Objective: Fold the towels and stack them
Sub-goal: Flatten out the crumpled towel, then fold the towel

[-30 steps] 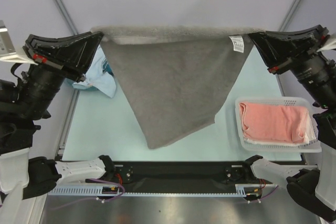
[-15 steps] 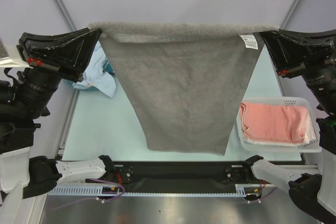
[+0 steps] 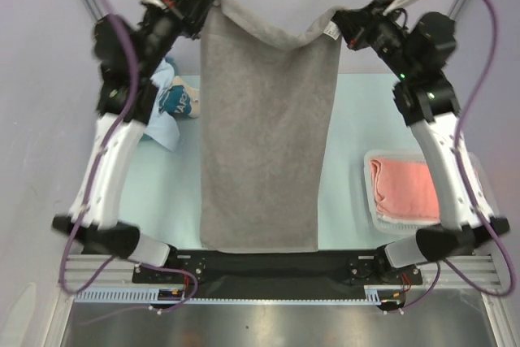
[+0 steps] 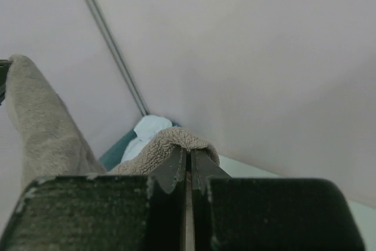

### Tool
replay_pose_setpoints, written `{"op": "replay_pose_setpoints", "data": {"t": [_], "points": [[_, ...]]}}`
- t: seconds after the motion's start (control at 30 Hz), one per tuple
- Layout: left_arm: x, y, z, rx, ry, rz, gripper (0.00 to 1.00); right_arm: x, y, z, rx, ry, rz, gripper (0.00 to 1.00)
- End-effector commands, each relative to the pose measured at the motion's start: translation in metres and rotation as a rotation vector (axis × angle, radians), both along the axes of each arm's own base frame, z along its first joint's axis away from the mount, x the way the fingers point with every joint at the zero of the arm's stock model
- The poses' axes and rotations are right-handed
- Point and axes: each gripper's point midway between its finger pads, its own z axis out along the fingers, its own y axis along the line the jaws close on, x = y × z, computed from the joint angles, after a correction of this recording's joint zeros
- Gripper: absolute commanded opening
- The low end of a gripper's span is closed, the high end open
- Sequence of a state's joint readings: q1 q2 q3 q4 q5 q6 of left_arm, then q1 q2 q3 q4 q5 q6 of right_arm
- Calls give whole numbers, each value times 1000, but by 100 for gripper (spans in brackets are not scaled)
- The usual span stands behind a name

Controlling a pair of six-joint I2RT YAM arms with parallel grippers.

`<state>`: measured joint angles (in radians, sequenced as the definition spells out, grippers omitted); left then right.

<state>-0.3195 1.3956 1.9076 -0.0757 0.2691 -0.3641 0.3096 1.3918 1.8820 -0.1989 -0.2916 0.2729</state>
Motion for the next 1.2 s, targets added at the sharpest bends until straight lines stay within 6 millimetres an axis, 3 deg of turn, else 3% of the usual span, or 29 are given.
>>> {"op": "replay_pose_setpoints", "data": {"t": [0.0,0.03,0.07,0.1,0.13,0.17,0.2,0.23,0.27,0.3,0.33,0.37,0.4,0.47,0.53,0.6,0.63,0.67,0.73,0.77,0.8,0.83,0.9,0.93,0.97,1.0,1.03,1.1,1.17], "points": [[68,-14,-46,-27,96,-112,1,51,-2,-17,32,8,25,0],[81,-13,-49,-36,91,-108,0,66,2,-24,37,12,39,0],[114,-15,-78,-31,148,-101,0,98,0,-52,31,77,29,0],[128,-5,-76,-40,138,-85,0,111,0,-49,52,54,40,0],[145,-3,-86,-46,163,-83,0,123,1,-58,55,72,55,0],[174,2,-114,-42,214,-73,0,154,4,-90,52,129,55,0],[183,3,-108,-46,192,-76,0,168,-2,-97,59,138,45,0],[194,5,-114,-42,197,-68,0,175,-3,-89,75,126,58,0],[219,7,-143,-34,247,-57,1,189,-4,-102,78,151,56,0],[223,8,-135,-32,232,-58,0,211,-7,-130,79,204,47,0],[231,9,-141,-30,239,-59,0,220,-10,-128,88,198,47,0],[238,10,-150,-28,253,-57,0,228,-10,-137,104,225,49,0],[249,11,-166,-28,281,-53,0,245,-13,-164,104,278,41,0],[257,10,-182,-22,302,-55,0,253,-13,-172,120,305,45,0],[264,9,-208,-19,346,-61,0,265,-16,-198,129,363,43,0],[266,8,-238,-15,398,-66,0,268,-17,-219,144,435,41,0],[265,8,-244,-16,410,-65,0,269,-17,-229,146,463,44,0],[266,8,-267,-12,457,-65,0,268,-17,-234,147,485,44,0],[259,7,-276,-14,479,-75,0,264,-18,-261,144,566,39,0],[256,7,-302,-11,536,-73,0,258,-19,-261,147,581,38,0],[253,9,-310,-14,555,-68,0,252,-19,-284,146,646,33,0],[244,11,-326,-18,594,-58,0,244,-20,-282,145,659,35,0],[235,14,-341,-26,638,-40,0,230,-20,-315,142,755,37,0],[227,16,-340,-31,642,-34,0,224,-20,-326,138,788,35,0],[218,17,-363,-32,698,-28,0,215,-20,-330,137,817,35,0],[213,17,-370,-35,721,-26,0,209,-20,-339,136,850,35,0],[207,18,-378,-35,748,-23,1,199,-21,-361,129,910,31,0],[191,20,-398,-30,811,-18,0,183,-21,-371,121,954,37,0],[175,22,-418,-26,871,-13,0,166,-22,-394,112,1018,36,0]]}}
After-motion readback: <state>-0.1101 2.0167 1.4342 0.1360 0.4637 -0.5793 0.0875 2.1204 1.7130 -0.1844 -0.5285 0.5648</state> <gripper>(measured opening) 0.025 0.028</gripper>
